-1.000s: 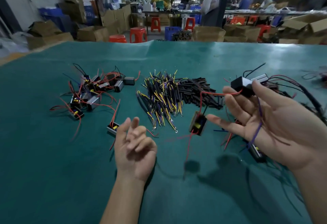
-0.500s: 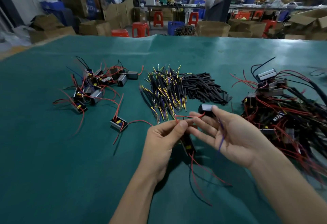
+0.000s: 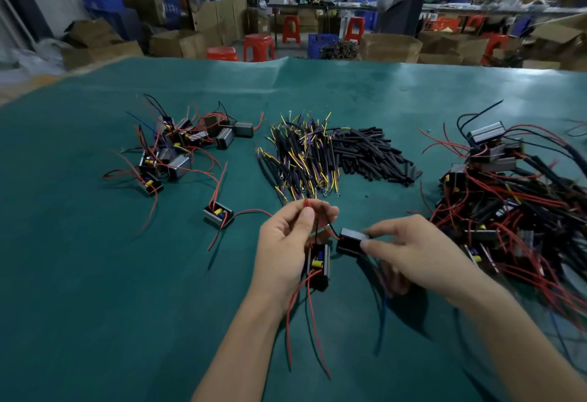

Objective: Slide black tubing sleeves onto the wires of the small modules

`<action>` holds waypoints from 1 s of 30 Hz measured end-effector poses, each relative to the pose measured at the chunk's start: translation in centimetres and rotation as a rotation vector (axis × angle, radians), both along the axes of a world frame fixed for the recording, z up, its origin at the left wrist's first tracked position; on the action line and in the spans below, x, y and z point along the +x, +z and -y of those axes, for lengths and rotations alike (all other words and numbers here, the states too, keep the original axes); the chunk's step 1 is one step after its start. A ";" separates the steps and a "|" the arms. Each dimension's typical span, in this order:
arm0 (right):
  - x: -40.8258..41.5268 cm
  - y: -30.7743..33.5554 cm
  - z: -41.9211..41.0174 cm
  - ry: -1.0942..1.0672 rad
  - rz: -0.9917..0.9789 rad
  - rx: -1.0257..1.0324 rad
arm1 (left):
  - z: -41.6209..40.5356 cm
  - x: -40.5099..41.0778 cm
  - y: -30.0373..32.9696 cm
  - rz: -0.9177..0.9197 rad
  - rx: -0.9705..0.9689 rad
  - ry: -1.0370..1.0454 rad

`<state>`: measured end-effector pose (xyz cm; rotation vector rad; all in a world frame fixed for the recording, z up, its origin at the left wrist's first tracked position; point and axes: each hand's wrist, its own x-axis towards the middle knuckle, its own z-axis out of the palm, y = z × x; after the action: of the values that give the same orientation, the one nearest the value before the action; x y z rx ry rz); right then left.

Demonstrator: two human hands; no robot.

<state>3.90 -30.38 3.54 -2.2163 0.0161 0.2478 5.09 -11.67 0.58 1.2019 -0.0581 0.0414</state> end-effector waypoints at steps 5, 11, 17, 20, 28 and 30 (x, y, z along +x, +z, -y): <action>-0.1 -0.4 0.1 -0.044 0.533 -0.384 | -0.1 -0.1 -0.2 0.021 0.013 -0.019; -0.3 -1.5 -2.6 0.062 0.682 -0.215 | 0.0 -0.3 -0.3 0.086 0.092 -0.021; 0.2 -1.7 -1.6 0.012 0.481 0.210 | -0.1 -0.3 -0.3 0.075 0.072 0.012; 0.3 -2.1 -2.0 0.027 0.417 0.327 | -0.2 -0.3 -0.4 0.084 0.051 0.049; -0.6 -2.3 -3.2 0.035 0.519 0.196 | 0.3 -0.3 -0.3 0.058 0.124 0.067; -0.7 -2.3 -3.7 -0.003 0.537 0.200 | 0.4 -0.3 -0.2 0.071 0.142 0.042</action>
<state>3.17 -26.69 1.26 -2.0186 -0.2863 -0.3387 4.78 -12.03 0.33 1.3436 -0.0998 0.1183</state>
